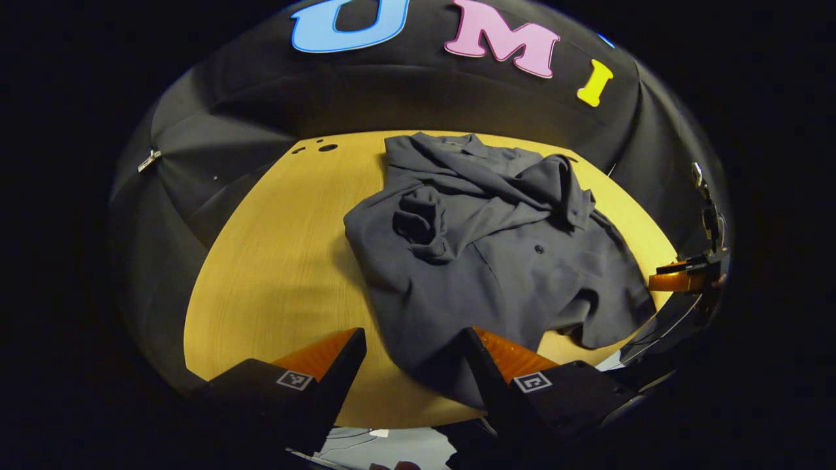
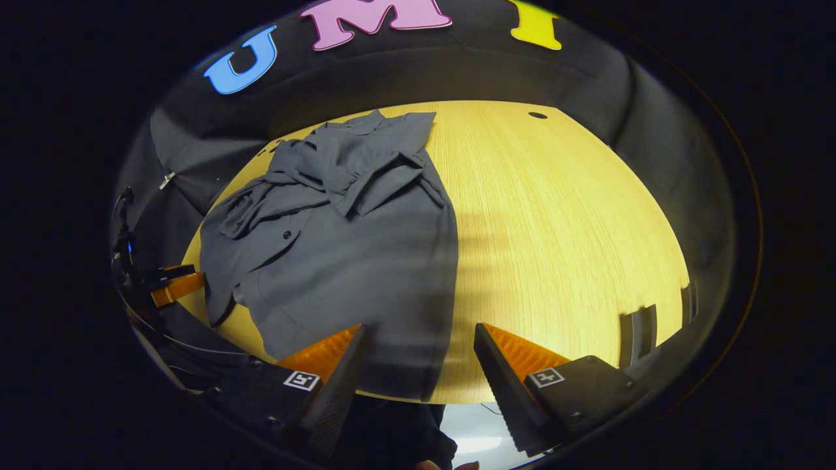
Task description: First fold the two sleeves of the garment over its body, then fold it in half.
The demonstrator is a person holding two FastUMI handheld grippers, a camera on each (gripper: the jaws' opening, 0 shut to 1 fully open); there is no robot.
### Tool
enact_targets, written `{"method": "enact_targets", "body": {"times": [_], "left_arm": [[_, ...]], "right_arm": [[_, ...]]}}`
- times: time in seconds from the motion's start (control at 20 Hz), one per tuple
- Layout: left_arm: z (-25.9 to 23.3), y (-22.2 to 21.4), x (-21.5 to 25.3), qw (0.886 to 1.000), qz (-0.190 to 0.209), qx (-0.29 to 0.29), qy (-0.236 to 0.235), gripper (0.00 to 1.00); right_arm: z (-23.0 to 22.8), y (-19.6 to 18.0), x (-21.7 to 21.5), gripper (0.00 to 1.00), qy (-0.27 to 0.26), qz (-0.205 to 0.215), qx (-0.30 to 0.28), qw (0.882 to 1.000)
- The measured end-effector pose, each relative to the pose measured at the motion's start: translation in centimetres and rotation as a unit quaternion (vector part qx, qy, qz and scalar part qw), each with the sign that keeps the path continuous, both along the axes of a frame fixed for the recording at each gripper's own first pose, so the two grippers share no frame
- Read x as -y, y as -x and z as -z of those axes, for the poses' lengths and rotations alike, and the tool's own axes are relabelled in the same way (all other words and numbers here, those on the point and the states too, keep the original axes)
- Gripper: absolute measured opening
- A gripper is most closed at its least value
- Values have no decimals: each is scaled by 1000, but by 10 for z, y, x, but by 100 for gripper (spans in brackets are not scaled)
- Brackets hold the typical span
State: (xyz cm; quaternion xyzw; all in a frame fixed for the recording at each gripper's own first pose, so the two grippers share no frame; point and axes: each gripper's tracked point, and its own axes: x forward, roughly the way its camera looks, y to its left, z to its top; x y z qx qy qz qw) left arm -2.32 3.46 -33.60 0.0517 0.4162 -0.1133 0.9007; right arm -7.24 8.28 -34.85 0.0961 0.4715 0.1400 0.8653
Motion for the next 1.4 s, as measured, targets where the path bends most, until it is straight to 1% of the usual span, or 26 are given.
{"method": "enact_targets", "body": {"times": [0.1, 0.25, 0.3, 0.35, 0.4, 0.45, 0.5, 0.55, 0.6, 0.65, 0.7, 0.75, 0.8, 0.85, 0.95, 1.1, 1.25, 1.35, 1.4], "left_arm": [[6, -5, 7, 1000, 14, -9, -3, 95], [23, -7, 9, 999, 26, -31, -23, 95], [30, -4, 8, 998, 23, -44, -27, 90], [30, -2, 6, 998, 20, -48, -36, 90], [33, -7, 5, 998, 22, -45, -36, 99], [27, -3, 5, 998, 18, -37, -37, 96], [32, -4, 10, 998, 19, -45, -32, 90], [31, -6, 17, 998, 36, -34, -29, 88], [33, -4, 24, 997, 55, -36, -30, 69], [32, -6, 31, 997, 62, -32, -23, 50], [34, -8, 34, 998, 52, -38, -22, 31], [34, -10, 36, 998, 46, -47, -19, 12], [33, -8, 35, 997, 46, -54, -12, 7], [32, -6, 36, 997, 44, -61, 0, 7], [29, 2, 34, 996, 34, -77, 20, 6], [25, 19, 32, 994, 32, -95, 37, 6], [16, 53, 32, 991, 35, -118, 57, 6], [5, 59, 29, 990, 34, -121, 65, 6], [-2, 59, 27, 990, 29, -119, 69, 6]], "right_arm": [[6, -2, -4, 99, 20, -9, 0, 1000], [18, -2, -14, 99, 49, -31, -1, 998], [29, 3, -13, 99, 69, -40, -13, 997], [29, -5, -17, 99, 65, -35, -6, 997], [30, -1, -15, 100, 65, -27, -25, 997], [20, 1, -13, 92, 65, -12, -16, 998], [27, 0, -14, 100, 68, -14, -29, 997], [26, -2, -16, 99, 63, -16, -17, 998], [27, -1, -25, 99, 65, -35, -23, 997], [28, -1, -35, 72, 58, -63, -16, 996], [24, -4, -41, 40, 58, -79, -10, 995], [21, 0, -43, 8, 71, -93, -9, 993], [24, 1, -42, 7, 73, -105, -6, 992], [25, 0, -42, 6, 65, -104, -10, 992], [23, 1, -40, 6, 35, -81, -18, 996], [20, 14, -29, 5, 12, -59, -31, 998], [4, 27, -18, 5, 3, -67, -27, 997], [-9, 43, -12, 5, -9, -67, -18, 998], [-18, 41, -10, 5, -17, -64, -10, 998]]}}
